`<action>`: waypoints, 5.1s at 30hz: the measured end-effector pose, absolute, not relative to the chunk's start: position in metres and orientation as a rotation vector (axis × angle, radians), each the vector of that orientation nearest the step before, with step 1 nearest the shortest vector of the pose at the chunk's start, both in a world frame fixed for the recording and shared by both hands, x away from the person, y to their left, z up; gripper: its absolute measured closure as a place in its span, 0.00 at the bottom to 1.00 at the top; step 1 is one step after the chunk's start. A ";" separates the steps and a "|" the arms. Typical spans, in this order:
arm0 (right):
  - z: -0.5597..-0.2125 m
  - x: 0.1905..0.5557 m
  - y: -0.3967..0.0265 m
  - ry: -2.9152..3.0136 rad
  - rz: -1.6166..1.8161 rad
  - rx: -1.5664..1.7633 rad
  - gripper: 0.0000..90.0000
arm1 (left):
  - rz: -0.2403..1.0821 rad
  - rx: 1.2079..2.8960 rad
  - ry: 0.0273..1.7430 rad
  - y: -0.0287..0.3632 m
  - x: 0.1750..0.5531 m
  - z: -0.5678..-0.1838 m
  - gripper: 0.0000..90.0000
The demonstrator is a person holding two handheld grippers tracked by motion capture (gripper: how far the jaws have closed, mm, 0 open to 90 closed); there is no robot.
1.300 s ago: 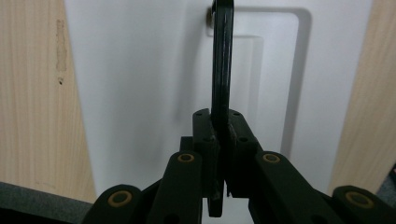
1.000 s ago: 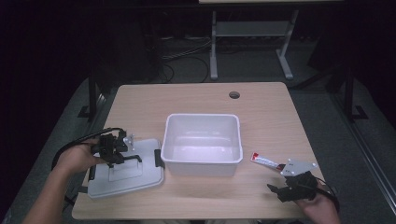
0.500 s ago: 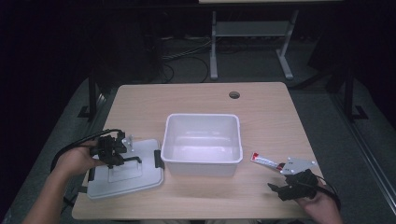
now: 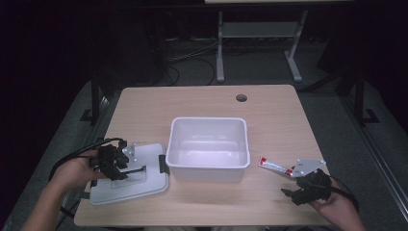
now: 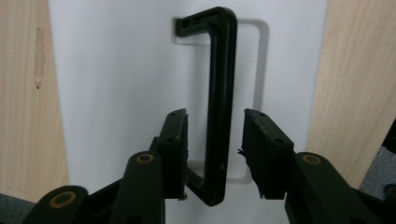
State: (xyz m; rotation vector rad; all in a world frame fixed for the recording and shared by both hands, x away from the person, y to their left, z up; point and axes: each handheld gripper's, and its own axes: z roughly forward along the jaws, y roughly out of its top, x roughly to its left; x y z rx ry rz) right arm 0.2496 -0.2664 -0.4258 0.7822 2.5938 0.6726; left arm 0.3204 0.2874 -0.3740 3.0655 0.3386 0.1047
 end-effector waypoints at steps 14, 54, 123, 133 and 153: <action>-0.413 0.275 -0.269 2.736 0.470 0.672 0.18 | 0.140 3.029 0.365 0.296 0.313 -0.374 0.60; -0.431 0.341 -0.241 3.025 0.099 0.367 0.64 | 0.165 3.010 0.429 0.306 0.311 -0.379 0.43; -0.346 0.324 -0.245 3.013 0.110 0.246 0.77 | 0.167 3.002 0.443 0.303 0.312 -0.378 0.40; -0.322 0.322 -0.236 3.007 0.114 0.201 0.77 | 0.164 3.001 0.445 0.305 0.311 -0.379 0.40; -0.285 0.320 -0.214 2.986 0.153 0.112 0.77 | 0.166 2.996 0.445 0.306 0.309 -0.378 0.39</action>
